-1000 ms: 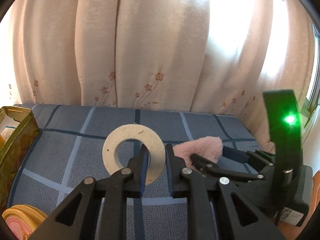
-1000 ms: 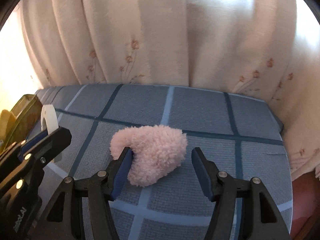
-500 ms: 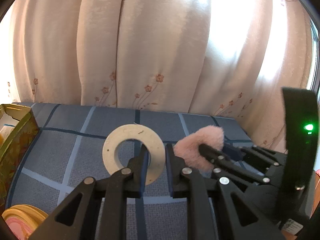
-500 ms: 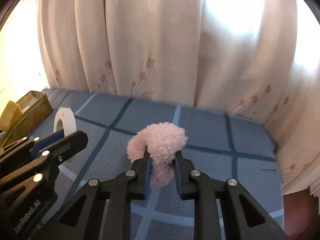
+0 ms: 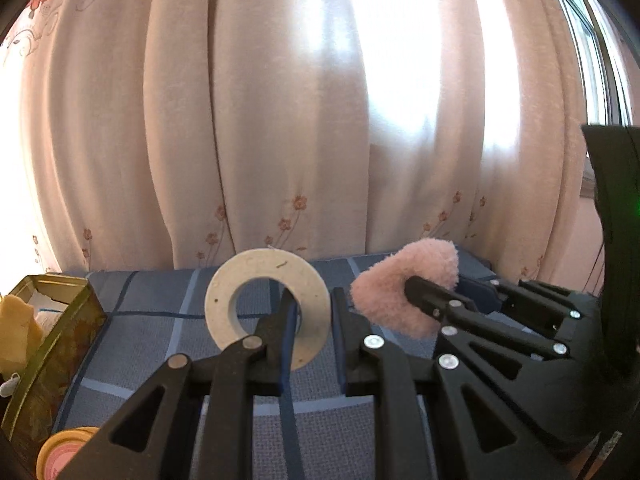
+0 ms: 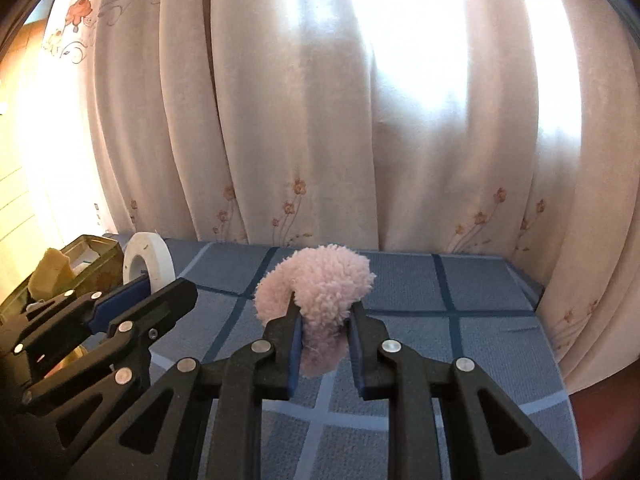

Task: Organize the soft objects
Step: 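Lift the white ring with the left gripper while the right gripper lifts the pink heart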

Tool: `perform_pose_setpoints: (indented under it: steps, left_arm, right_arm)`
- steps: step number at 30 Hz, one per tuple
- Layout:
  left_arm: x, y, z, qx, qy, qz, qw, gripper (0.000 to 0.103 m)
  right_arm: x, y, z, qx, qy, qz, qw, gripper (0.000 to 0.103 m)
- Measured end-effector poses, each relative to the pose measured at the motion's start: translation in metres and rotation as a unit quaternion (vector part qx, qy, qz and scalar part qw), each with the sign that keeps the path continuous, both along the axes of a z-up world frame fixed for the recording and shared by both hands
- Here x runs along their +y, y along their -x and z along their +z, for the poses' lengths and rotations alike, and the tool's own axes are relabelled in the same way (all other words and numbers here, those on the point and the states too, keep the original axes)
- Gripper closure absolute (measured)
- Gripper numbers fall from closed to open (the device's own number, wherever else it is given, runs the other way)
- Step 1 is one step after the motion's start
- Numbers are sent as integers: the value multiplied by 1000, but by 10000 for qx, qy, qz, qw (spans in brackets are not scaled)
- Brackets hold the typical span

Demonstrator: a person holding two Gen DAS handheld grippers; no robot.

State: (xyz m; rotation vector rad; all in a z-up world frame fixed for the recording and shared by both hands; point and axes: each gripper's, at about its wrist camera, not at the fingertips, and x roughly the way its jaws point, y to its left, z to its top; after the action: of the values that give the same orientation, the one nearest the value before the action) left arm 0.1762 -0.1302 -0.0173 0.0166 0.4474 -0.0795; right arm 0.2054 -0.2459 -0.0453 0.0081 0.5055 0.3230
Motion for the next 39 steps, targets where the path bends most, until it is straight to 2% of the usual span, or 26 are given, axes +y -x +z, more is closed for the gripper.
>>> perform_pose_setpoints:
  steps: [6,12,39]
  left_arm:
    - [11,-3,-2,146,102,59,9998,88]
    - [11,11,-1,-46,-32,84,9999,88]
    - [40,38,3,-164,22,203,9997,88]
  right_arm:
    - [-2,0,-1,78,-157,-113,9998,81]
    - [-3,7,-1,144,-470,-132,9987,81]
    - [36,24,5,-145,-200,41,9997,81]
